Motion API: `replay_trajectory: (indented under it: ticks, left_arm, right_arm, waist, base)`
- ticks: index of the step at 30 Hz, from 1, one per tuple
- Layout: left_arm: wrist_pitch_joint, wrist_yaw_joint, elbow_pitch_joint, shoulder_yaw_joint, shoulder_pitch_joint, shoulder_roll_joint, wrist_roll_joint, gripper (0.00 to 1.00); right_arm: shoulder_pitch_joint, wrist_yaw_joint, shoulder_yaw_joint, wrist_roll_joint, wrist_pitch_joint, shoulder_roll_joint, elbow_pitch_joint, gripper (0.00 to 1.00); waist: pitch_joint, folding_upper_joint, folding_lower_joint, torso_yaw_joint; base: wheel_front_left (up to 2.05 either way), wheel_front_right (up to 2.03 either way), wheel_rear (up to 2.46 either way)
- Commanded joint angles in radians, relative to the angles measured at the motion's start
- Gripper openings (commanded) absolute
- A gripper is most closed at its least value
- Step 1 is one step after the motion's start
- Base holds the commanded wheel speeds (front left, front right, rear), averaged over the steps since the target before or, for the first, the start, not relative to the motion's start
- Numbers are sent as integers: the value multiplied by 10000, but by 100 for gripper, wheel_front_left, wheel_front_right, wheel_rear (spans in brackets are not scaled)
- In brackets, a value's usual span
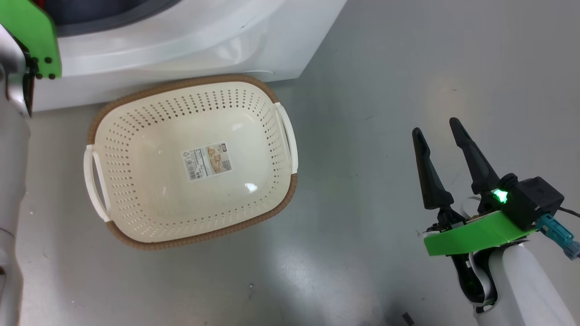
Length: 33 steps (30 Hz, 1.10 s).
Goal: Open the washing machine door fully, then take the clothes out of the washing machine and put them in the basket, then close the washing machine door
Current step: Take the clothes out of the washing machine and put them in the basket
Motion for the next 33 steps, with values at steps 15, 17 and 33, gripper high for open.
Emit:
replay_trajectory:
  ticks: [15, 17, 33]
  left_arm:
    - [-795, 535, -9, -154, -271, 771, -8, 0]
    - [-1026, 593, -8, -191, -282, 774, -4, 0]
    - [-3272, 132, -355, -13, -165, 590, -566, 0]
  right_arm:
    - [241, 62, 349, 243, -63, -33, -209, 100]
    - [249, 62, 353, 250, -63, -33, -215, 100]
    - [91, 62, 283, 250, -63, -33, -127, 100]
  waist:
    - [107, -1, 0, -237]
    - [131, -1, 0, -234]
    - [32, -1, 0, 91]
  base:
    - [0, 0, 0]
    - [0, 0, 0]
    - [0, 0, 0]
